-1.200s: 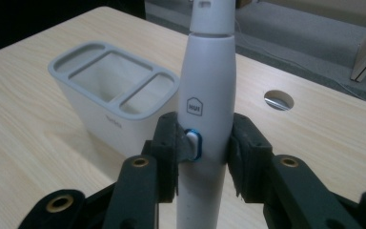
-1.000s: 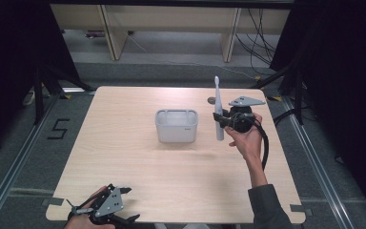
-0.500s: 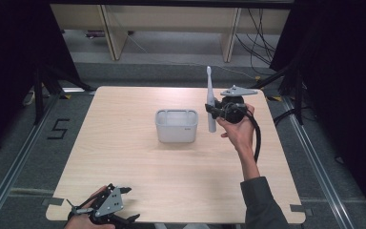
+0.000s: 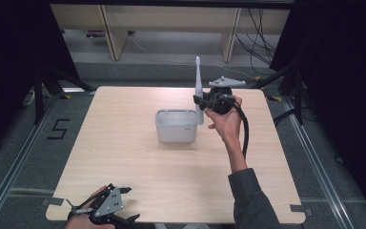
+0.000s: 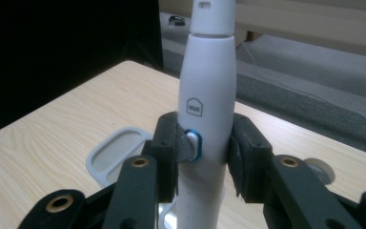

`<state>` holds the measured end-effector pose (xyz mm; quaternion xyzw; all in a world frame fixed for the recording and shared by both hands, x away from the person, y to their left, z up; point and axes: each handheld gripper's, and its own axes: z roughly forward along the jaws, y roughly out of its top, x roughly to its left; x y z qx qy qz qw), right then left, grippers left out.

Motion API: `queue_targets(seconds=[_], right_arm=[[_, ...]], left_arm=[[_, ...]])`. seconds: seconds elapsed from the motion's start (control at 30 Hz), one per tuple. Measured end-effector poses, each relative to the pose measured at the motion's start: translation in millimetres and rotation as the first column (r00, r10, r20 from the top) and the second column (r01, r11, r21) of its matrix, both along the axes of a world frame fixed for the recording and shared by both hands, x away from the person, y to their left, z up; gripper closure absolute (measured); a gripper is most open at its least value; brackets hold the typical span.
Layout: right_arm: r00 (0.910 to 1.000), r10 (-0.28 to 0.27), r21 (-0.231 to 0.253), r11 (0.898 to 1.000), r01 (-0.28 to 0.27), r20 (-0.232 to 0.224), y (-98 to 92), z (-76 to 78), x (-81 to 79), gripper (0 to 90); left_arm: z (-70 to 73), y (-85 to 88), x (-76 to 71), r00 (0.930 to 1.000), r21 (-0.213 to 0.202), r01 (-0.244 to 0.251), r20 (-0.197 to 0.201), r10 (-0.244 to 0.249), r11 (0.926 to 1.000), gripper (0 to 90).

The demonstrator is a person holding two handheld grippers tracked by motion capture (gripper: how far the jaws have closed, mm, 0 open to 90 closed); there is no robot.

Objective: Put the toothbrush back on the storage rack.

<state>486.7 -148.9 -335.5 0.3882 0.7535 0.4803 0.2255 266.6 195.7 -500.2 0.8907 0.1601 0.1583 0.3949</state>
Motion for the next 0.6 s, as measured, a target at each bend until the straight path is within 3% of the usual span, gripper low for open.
queue_targets(seconds=[0.1,0.33,0.43,0.5,0.53,0.6], right_arm=[[0.9998,0.001,0.021,1.000,0.000,-0.020,7.1,-0.5,3.0,66.5],[0.9999,-0.014,0.030,0.999,0.014,0.002,18.2,-4.0,13.1,66.5],[0.9993,-0.030,0.048,0.998,0.031,-0.021,20.8,-7.6,16.9,66.5],[0.9990,-0.037,0.042,0.998,0.038,-0.024,21.9,-10.1,19.7,66.5],[0.9989,-0.040,0.042,0.998,0.041,-0.026,22.4,-11.3,20.7,66.5],[0.9988,-0.047,0.038,0.998,0.048,-0.016,23.1,-14.2,23.3,66.5]], left_arm=[[0.5,0.3,0.0,1.0000,0.005,0.006,-0.008,-0.006,1.0000,14.8],[0.2,0.0,-0.1,1.0000,0.000,0.002,0.000,-0.002,1.0000,14.8],[1.2,0.7,0.1,0.9999,0.008,0.008,-0.008,-0.008,0.9999,14.8],[0.1,-0.3,-0.9,0.9997,-0.014,-0.009,-0.021,0.008,0.9999,14.8],[1.2,0.7,0.1,0.9999,0.007,0.008,-0.007,-0.008,0.9999,14.8],[0.9,0.4,0.1,1.0000,0.007,0.007,-0.006,-0.007,0.9999,14.8]])
